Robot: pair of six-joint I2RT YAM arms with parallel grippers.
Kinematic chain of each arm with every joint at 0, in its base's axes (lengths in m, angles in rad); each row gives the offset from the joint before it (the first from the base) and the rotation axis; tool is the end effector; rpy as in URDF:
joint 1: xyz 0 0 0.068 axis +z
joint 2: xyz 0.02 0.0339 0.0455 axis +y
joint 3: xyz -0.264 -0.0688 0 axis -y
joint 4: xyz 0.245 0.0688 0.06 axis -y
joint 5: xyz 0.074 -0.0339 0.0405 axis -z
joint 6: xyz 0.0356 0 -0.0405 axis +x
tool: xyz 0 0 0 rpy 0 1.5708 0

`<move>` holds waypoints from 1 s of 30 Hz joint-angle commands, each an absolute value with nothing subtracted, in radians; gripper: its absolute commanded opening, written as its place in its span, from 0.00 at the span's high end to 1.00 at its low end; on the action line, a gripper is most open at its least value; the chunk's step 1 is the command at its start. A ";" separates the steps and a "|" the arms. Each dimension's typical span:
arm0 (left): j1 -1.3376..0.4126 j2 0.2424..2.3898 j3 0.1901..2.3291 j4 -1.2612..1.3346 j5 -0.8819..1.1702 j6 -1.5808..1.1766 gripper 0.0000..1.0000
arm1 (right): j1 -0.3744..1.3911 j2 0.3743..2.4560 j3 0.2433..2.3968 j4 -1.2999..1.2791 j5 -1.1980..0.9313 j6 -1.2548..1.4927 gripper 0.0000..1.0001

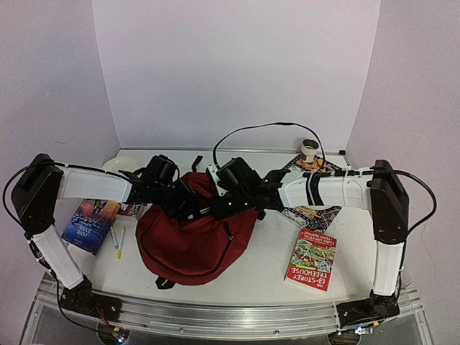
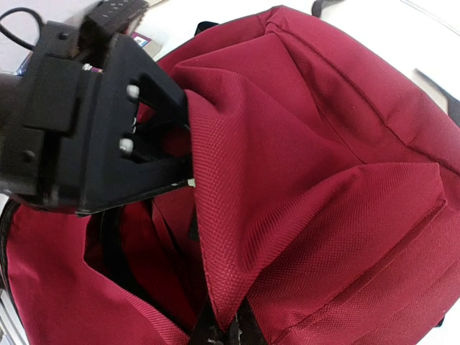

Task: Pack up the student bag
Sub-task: Place the glue stick in the lower front pocket of the bag, then pick up the pen at the corner of the board.

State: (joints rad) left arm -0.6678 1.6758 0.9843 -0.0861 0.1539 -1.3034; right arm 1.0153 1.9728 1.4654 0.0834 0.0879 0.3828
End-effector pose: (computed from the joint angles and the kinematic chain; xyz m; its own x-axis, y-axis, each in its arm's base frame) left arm 0.2734 -0.2225 0.1894 -0.8185 -0.5683 -0.0846 -0.3469 0.6062 -0.7157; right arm 0.2486 0.3946 0.2448 -0.5016 -0.1026 -0.8590 -0.6649 0.6809 0.3069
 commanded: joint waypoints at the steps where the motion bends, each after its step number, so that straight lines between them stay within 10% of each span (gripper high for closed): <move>1: -0.663 1.588 0.971 -0.068 0.114 -1.280 0.25 | 1.032 1.926 1.475 0.097 0.100 0.375 1.00; 10: -0.657 1.461 0.956 -0.247 0.023 -1.168 0.01 | 1.032 1.930 1.460 0.095 0.125 0.361 1.00; 30: -0.466 1.188 0.897 -0.796 -0.164 -0.845 0.02 | 1.032 1.939 1.454 0.085 0.142 0.349 1.00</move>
